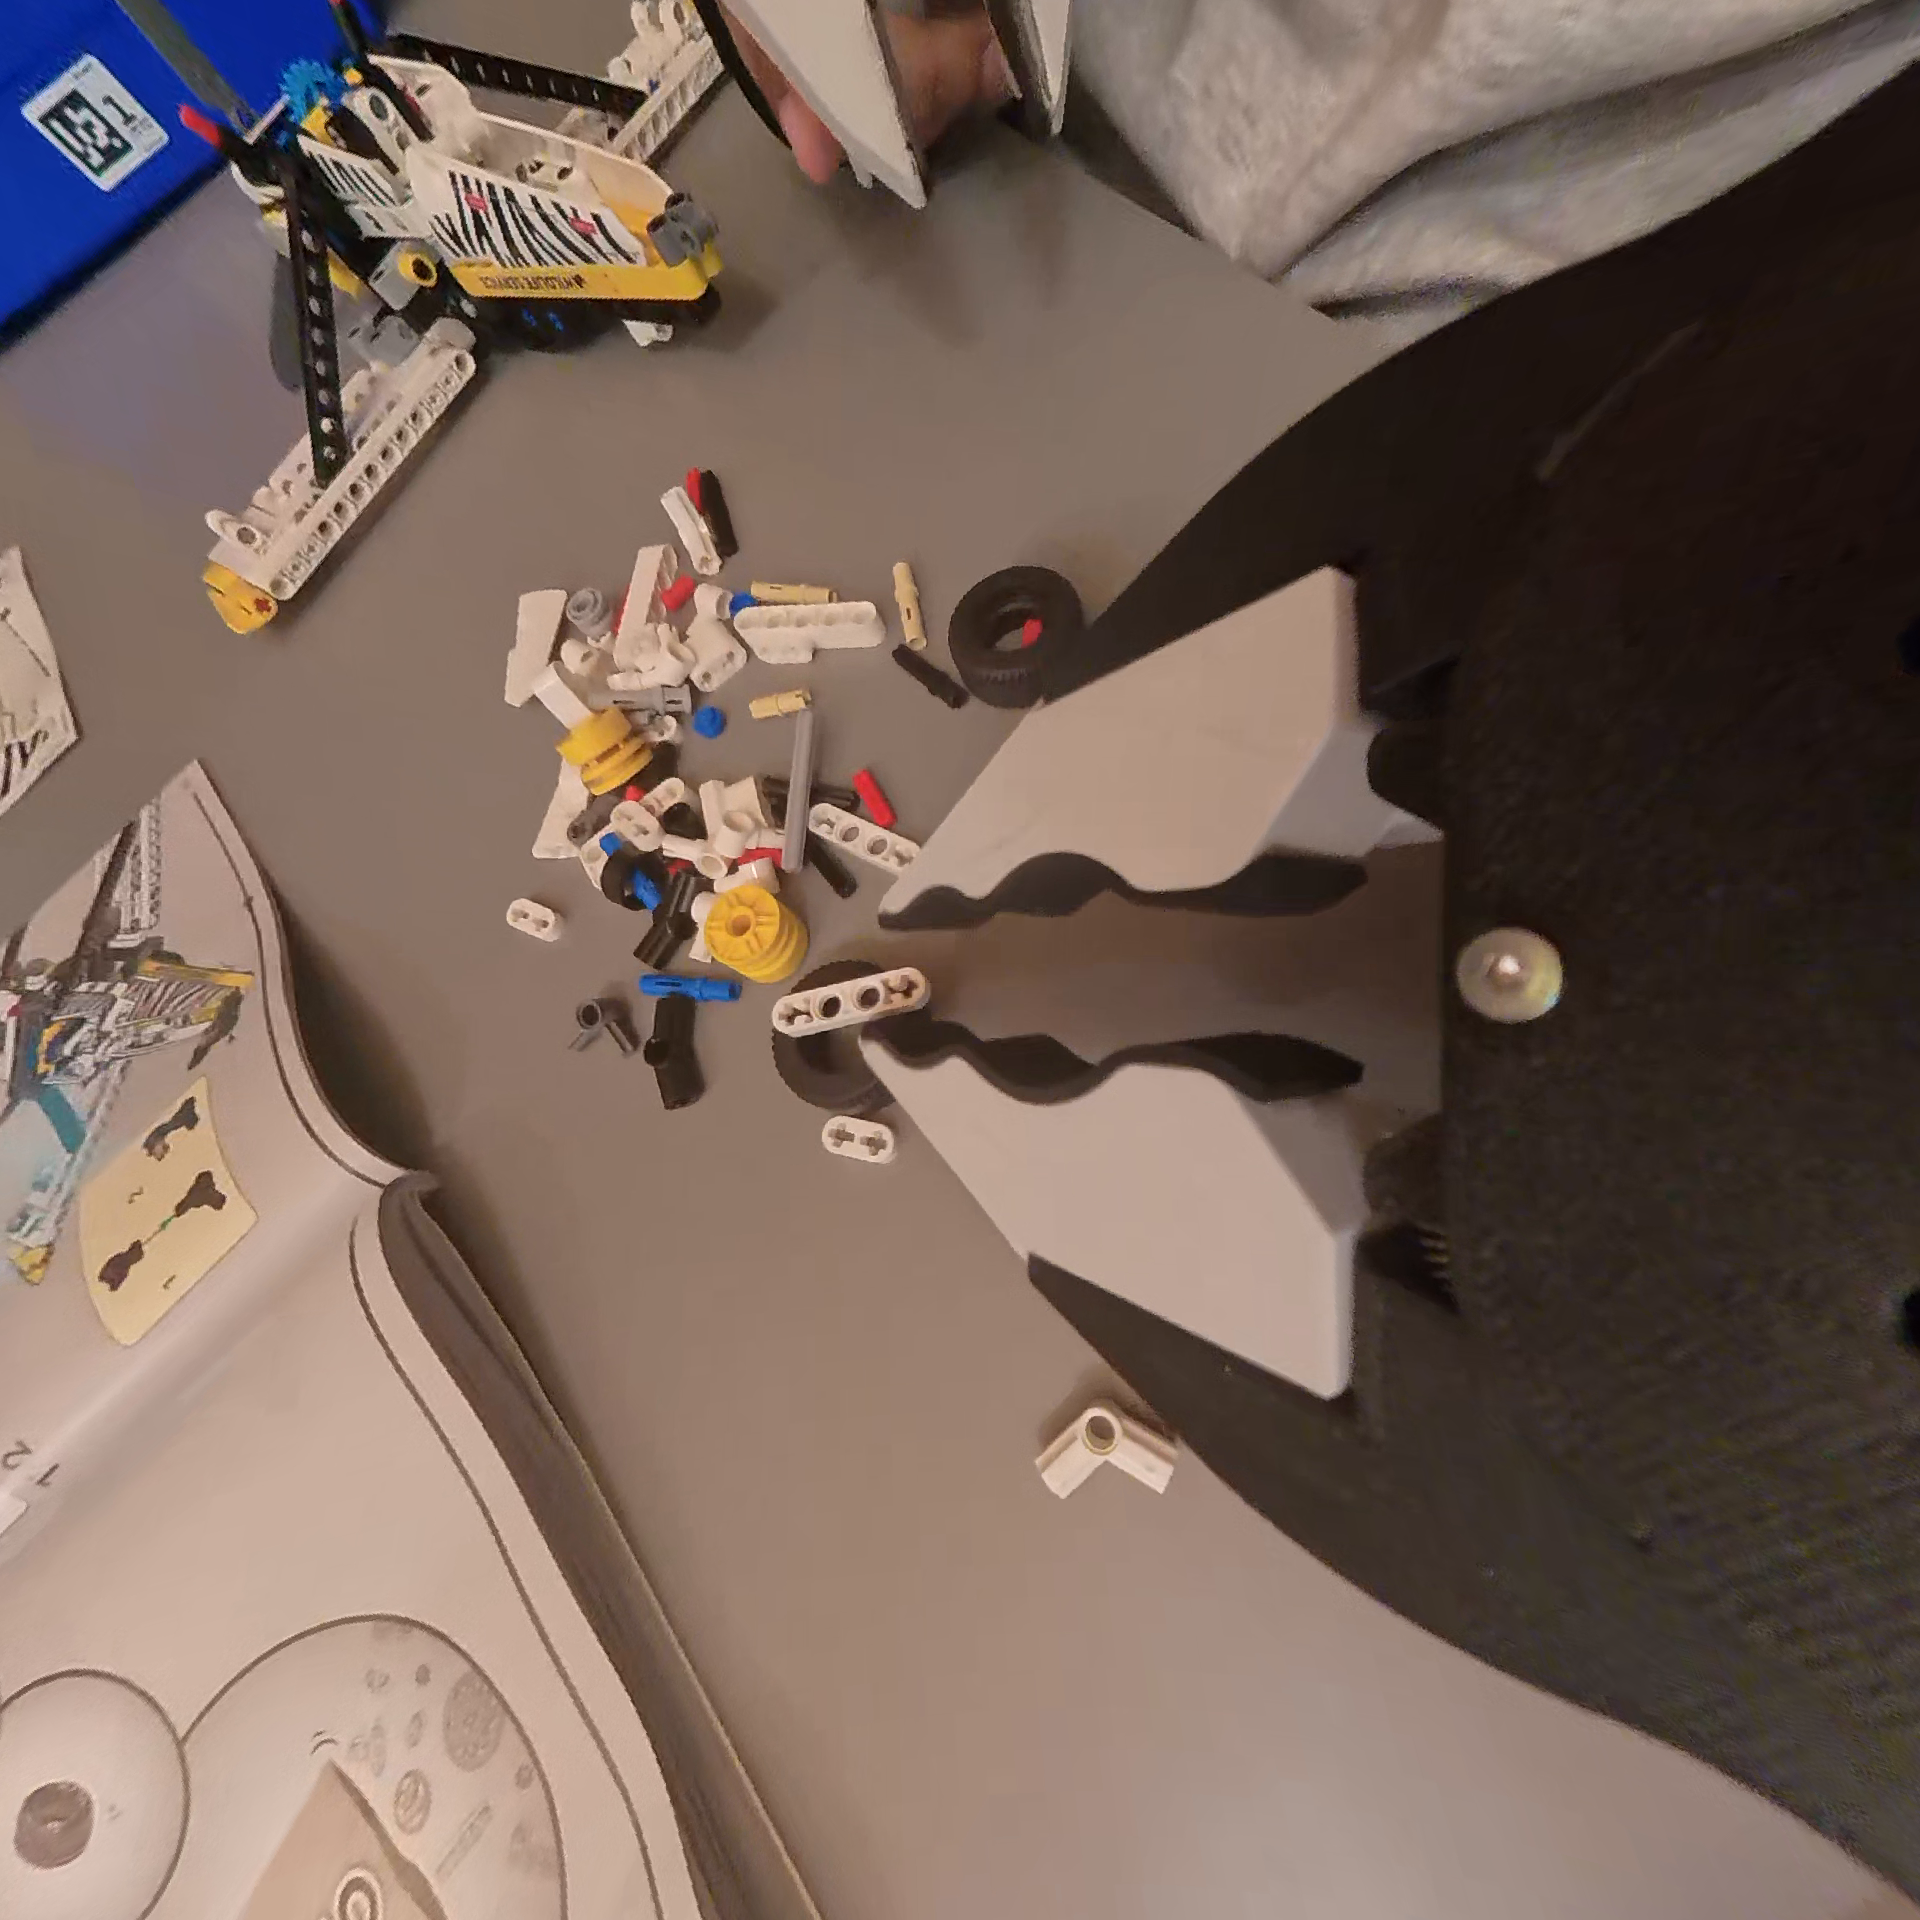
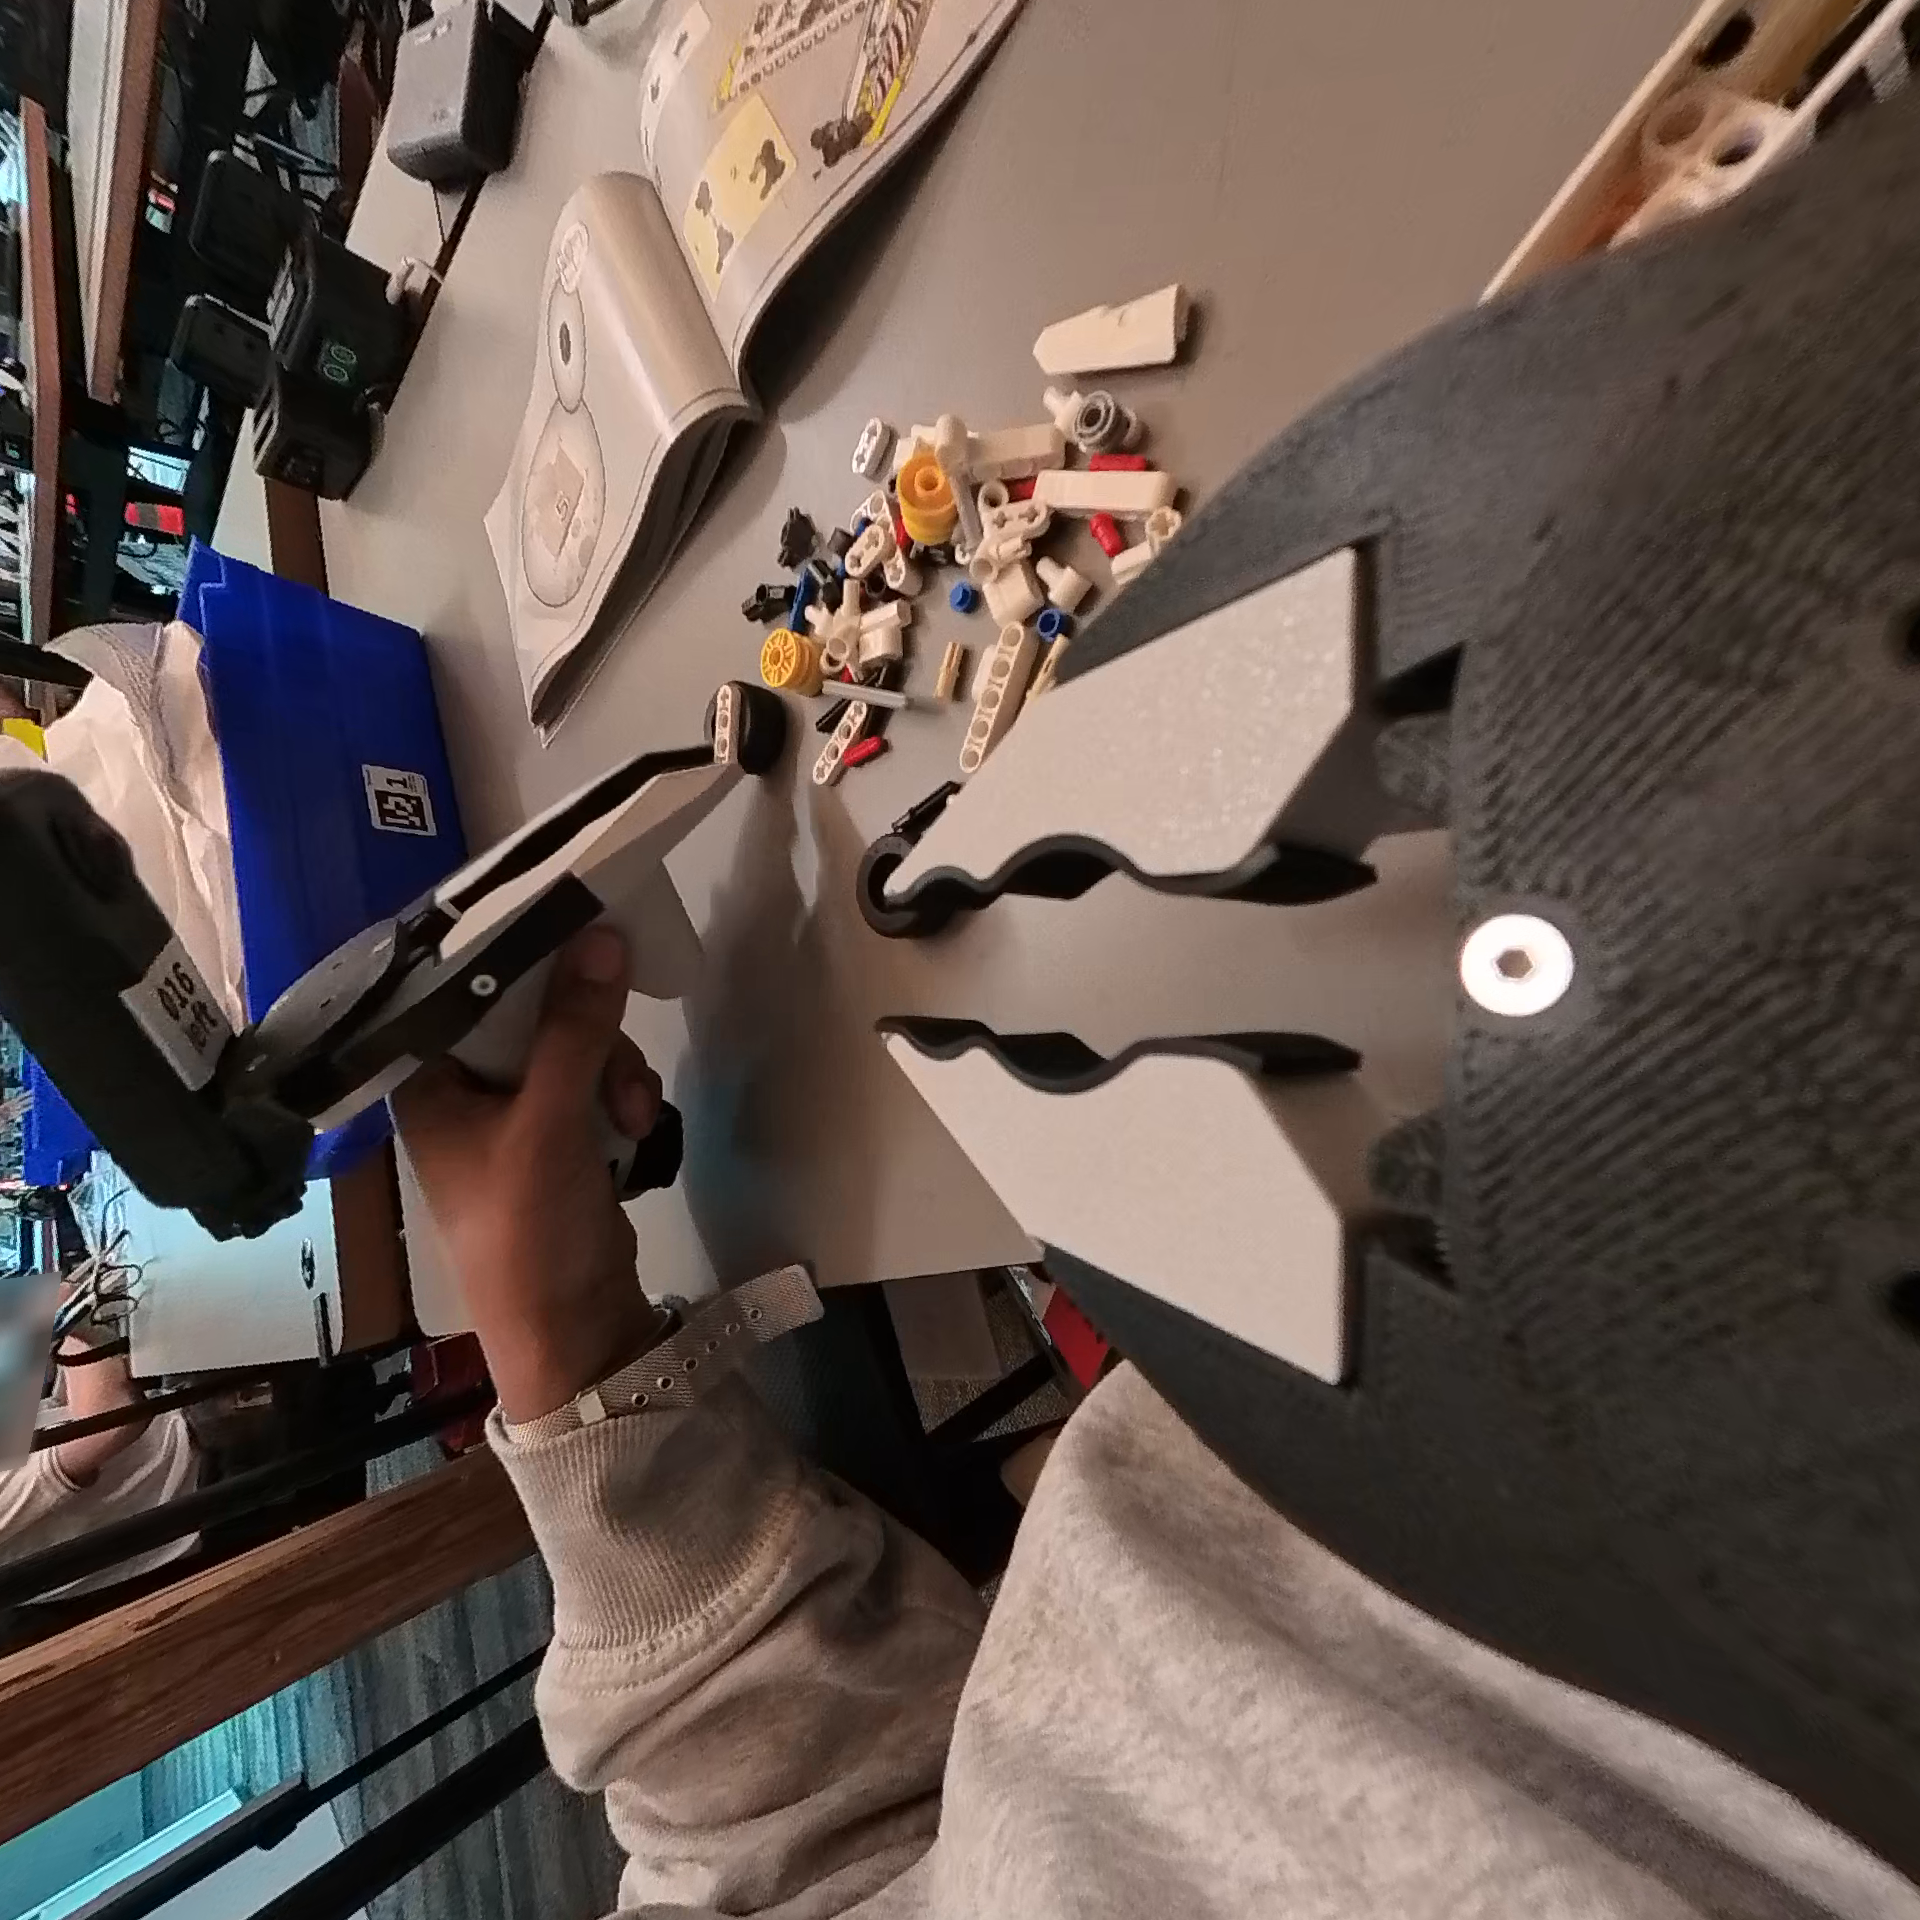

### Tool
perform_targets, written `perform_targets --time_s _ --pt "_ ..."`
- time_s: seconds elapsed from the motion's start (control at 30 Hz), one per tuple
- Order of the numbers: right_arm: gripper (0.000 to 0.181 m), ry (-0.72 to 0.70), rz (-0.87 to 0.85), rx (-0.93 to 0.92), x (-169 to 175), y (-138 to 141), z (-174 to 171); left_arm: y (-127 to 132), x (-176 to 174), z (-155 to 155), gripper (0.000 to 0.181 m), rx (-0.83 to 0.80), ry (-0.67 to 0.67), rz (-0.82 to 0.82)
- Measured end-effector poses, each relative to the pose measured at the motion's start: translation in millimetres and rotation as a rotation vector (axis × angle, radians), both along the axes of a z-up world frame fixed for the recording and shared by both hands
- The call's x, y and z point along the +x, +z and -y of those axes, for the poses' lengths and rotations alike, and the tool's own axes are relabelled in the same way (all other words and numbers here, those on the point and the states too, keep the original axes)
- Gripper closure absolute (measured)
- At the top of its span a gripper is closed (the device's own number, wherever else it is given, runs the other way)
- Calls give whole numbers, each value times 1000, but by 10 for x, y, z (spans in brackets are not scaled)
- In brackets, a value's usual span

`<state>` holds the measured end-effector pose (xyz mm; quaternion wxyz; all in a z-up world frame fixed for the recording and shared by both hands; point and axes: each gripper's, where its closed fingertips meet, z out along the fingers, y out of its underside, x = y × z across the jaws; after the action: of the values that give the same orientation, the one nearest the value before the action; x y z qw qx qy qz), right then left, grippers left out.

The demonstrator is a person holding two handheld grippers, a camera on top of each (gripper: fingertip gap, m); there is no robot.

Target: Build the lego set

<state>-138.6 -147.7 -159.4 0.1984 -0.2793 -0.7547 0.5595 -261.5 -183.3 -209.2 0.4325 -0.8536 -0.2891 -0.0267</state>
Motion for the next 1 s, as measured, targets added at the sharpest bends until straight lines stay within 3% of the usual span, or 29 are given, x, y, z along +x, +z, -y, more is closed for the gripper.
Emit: perform_targets --time_s 0.03,0.17,0.3,0.43,0.57,0.7,0.8,0.87,1.0 --pt "163 0 0 1 0 -1 0 -13 2 2 174 -9 0 -1" --pt "163 0 -2 2 -1 0 0 103 -8 4 175 28 1 -36" --pt "163 1 -5 -1 1 6 -2 307 -202 162 176 142 118 -74" --pt "163 2 -5 0 0 4 -2 74 -399 381 176 89 230 -21" --pt "163 1 -5 1 -4 2 -3 -20 -348 294 175 74 199 35" --pt "163 3 -3 2 -4 0 -2 -149 -371 267 176 -54 220 1" --pt "163 3 -8 -2 -2 8 -4 -157 -337 180 175 -60 190 1" --pt "163 3 -8 -2 -3 8 -5 -127 -340 191 161 -46 194 -9" --pt "163 3 -14 -3 -1 14 -8 56 -405 418 159 17 247 -14"
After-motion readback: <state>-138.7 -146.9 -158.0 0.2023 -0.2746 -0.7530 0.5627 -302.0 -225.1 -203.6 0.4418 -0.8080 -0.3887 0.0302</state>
